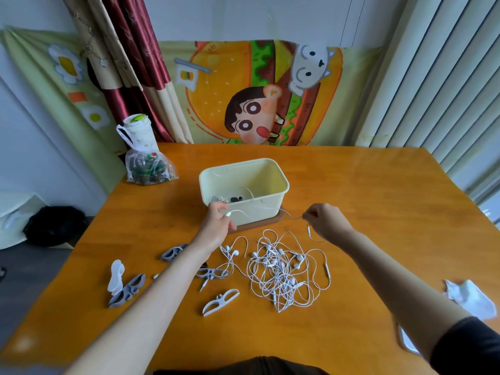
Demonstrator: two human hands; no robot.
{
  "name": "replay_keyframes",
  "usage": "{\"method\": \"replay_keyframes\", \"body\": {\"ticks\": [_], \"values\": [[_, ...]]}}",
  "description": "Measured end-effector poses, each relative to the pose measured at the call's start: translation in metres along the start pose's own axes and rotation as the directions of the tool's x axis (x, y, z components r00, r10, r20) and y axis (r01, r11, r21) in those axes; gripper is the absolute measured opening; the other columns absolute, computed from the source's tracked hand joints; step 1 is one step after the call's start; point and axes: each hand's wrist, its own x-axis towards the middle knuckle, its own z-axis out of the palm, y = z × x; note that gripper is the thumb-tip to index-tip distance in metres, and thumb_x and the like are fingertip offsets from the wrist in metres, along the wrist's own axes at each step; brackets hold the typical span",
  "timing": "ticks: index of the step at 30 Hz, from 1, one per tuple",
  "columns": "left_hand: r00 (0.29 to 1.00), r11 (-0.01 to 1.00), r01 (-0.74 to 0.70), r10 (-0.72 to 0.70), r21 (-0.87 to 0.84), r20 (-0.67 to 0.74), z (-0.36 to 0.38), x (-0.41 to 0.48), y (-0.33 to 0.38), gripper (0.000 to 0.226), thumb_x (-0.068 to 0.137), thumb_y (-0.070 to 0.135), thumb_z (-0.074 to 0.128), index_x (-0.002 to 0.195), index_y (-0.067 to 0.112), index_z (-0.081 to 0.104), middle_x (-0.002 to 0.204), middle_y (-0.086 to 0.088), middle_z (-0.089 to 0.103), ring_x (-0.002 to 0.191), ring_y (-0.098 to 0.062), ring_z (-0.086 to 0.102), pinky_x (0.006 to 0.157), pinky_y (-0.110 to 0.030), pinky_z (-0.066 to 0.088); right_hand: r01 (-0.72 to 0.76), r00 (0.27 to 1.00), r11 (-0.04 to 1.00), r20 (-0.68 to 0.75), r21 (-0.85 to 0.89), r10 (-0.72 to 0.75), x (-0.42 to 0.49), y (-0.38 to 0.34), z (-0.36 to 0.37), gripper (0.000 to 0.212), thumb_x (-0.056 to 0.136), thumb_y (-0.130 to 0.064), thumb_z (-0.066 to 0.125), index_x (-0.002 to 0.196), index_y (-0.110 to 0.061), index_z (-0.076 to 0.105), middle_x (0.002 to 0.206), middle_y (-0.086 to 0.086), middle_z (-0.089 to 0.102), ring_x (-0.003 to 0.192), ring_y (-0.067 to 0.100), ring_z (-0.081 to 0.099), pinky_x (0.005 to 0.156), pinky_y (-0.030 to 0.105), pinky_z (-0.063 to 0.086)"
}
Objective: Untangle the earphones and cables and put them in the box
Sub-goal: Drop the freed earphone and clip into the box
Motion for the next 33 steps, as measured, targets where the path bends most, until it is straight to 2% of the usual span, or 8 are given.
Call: {"method": "replay_keyframes", "body": {"ticks": [2, 4, 8, 10, 13, 16, 26, 33], "values": [[0.997, 0.999, -0.031, 0.030, 0.019, 0.068, 0.003, -0.002, 0.002, 0.019, 0.100, 0.006, 0.037, 0.112, 0.020, 0.041, 0.106, -0.009, 0.065, 0.081, -0.025, 0.056, 0.079, -0.037, 0.046, 0.022, 1.000, 0.995, 0.001, -0.092, -0.022, -0.005, -0.002, 0.002, 0.037, 0.093, -0.021, 0.057, 0.127, -0.007, 0.053, 0.124, 0.014, 0.056, 0.110, 0.028, 0.055, 0.091, 0.034, 0.045], [0.985, 0.996, -0.064, 0.052, 0.067, 0.165, 0.007, -0.005, 0.005, 0.020, 0.100, 0.009, 0.040, 0.120, 0.013, 0.038, 0.088, 0.000, 0.068, 0.063, -0.013, 0.043, 0.066, -0.026, 0.041, 0.137, 0.991, 0.989, 0.006, -0.054, -0.137, -0.014, -0.014, 0.004, 0.054, 0.090, -0.018, 0.061, 0.139, -0.011, 0.039, 0.138, 0.011, 0.043, 0.127, 0.027, 0.042, 0.106, 0.034, 0.035], [0.960, 0.987, -0.124, 0.094, 0.100, 0.265, 0.019, -0.011, 0.007, 0.015, 0.101, 0.017, 0.044, 0.113, 0.009, 0.040, 0.082, -0.006, 0.065, 0.060, -0.011, 0.042, 0.060, -0.023, 0.037, 0.466, 0.880, 0.878, 0.046, 0.105, -0.473, -0.037, -0.051, 0.015, 0.054, 0.089, -0.016, 0.062, 0.138, -0.014, 0.040, 0.139, 0.004, 0.046, 0.126, 0.019, 0.045, 0.106, 0.028, 0.035], [0.962, 0.987, -0.130, 0.104, 0.092, 0.253, 0.020, -0.012, 0.007, 0.013, 0.100, 0.020, 0.047, 0.106, 0.011, 0.040, 0.069, -0.004, 0.058, 0.058, -0.011, 0.043, 0.058, -0.023, 0.035, 0.510, 0.846, 0.842, 0.078, 0.176, -0.528, -0.043, -0.062, 0.023, 0.039, 0.092, -0.018, 0.057, 0.130, -0.011, 0.048, 0.119, 0.006, 0.062, 0.109, 0.017, 0.059, 0.094, 0.028, 0.046], [0.957, 0.988, -0.140, 0.118, 0.063, 0.265, 0.015, -0.014, 0.001, 0.010, 0.098, 0.020, 0.050, 0.099, 0.015, 0.042, 0.070, 0.001, 0.062, 0.056, -0.009, 0.043, 0.055, -0.019, 0.036, 0.444, 0.879, 0.858, 0.062, 0.258, -0.474, -0.040, -0.059, 0.025, 0.018, 0.095, -0.016, 0.053, 0.107, -0.006, 0.062, 0.075, 0.000, 0.065, 0.068, 0.012, 0.062, 0.065, 0.023, 0.049], [0.961, 0.969, -0.170, 0.122, 0.182, 0.247, 0.006, -0.015, -0.013, 0.006, 0.100, 0.019, 0.047, 0.102, 0.015, 0.050, 0.072, 0.004, 0.058, 0.063, -0.007, 0.048, 0.060, -0.020, 0.038, 0.393, 0.915, 0.899, 0.020, 0.193, -0.404, -0.030, -0.045, 0.024, 0.017, 0.095, -0.017, 0.054, 0.095, -0.005, 0.066, 0.068, -0.006, 0.058, 0.054, -0.001, 0.050, 0.054, 0.010, 0.039], [0.967, 0.942, -0.007, -0.079, 0.334, 0.243, -0.008, -0.012, -0.069, 0.026, 0.102, 0.021, 0.040, 0.083, 0.017, 0.058, 0.069, 0.002, 0.049, 0.063, -0.011, 0.044, 0.063, -0.024, 0.040, 0.086, 0.976, 0.981, -0.211, 0.174, -0.048, -0.009, 0.002, 0.014, 0.021, 0.096, -0.014, 0.049, 0.096, -0.002, 0.066, 0.079, 0.007, 0.064, 0.067, 0.021, 0.056, 0.060, 0.027, 0.039], [0.979, 0.939, -0.020, -0.052, 0.343, 0.198, -0.006, -0.014, -0.085, 0.021, 0.100, 0.014, 0.043, 0.087, 0.017, 0.059, 0.072, 0.003, 0.054, 0.067, -0.010, 0.052, 0.067, -0.023, 0.045, -0.117, 0.993, 0.990, 0.023, -0.082, 0.120, -0.017, 0.023, 0.037, 0.025, 0.095, -0.017, 0.047, 0.101, -0.001, 0.065, 0.095, 0.016, 0.068, 0.081, 0.032, 0.063, 0.068, 0.036, 0.052]]}}
